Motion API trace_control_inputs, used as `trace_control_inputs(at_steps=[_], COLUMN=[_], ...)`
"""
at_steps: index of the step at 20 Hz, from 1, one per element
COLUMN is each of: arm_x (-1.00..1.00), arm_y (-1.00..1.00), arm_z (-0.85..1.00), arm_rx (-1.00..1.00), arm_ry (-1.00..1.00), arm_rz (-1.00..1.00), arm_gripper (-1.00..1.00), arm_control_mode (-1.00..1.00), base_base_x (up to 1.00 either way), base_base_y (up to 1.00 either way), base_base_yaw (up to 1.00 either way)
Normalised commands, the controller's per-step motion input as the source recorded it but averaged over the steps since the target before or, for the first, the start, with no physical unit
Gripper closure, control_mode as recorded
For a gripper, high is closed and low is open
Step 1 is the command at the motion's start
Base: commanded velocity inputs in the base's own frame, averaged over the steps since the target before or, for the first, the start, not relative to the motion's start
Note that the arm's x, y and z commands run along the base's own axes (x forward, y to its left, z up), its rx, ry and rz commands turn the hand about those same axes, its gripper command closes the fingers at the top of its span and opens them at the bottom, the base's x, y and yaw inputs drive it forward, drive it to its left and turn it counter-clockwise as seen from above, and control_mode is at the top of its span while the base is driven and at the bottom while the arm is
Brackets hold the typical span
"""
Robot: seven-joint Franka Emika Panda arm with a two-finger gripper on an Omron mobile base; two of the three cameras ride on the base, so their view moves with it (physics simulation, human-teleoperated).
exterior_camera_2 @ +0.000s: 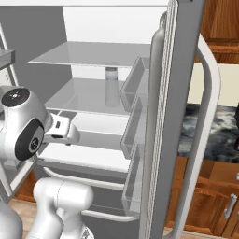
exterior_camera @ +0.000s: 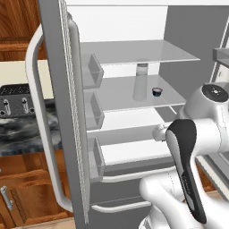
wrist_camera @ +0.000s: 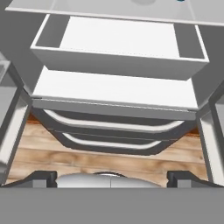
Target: Place the condiment bottle and mustard from the counter to the top shelf of the fridge. If the existing items in the fridge are on the top shelf, move them to other shelves.
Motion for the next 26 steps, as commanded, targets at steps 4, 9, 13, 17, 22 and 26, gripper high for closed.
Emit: trace_control_inputs(at_steps=[4,9,13,17,22,26], arm_x=[0.0,0.0,0.0,0.0,0.0,0.0], arm_y=[0.0,0.0,0.0,0.0,0.0,0.0], arm_z=[0.0,0.0,0.0,0.0,0.0,0.0], arm_rx=[0.0,0.0,0.0,0.0,0.0,0.0], arm_ry=[0.0,0.0,0.0,0.0,0.0,0.0], arm_rz=[0.0,0.0,0.0,0.0,0.0,0.0], arm_gripper=[-1.0,-1.0,-1.0,-1.0,-1.0,-1.0], arm_control_mode=[1.0,1.0,1.0,1.0,1.0,1.0], base_base_x=[-0.31,-0.42,-0.46,-0.46,-0.46,-0.45], base_base_y=[0.0,0.0,0.0,0.0,0.0,0.0], base_base_yaw=[0.0,0.0,0.0,0.0,0.0,0.0])
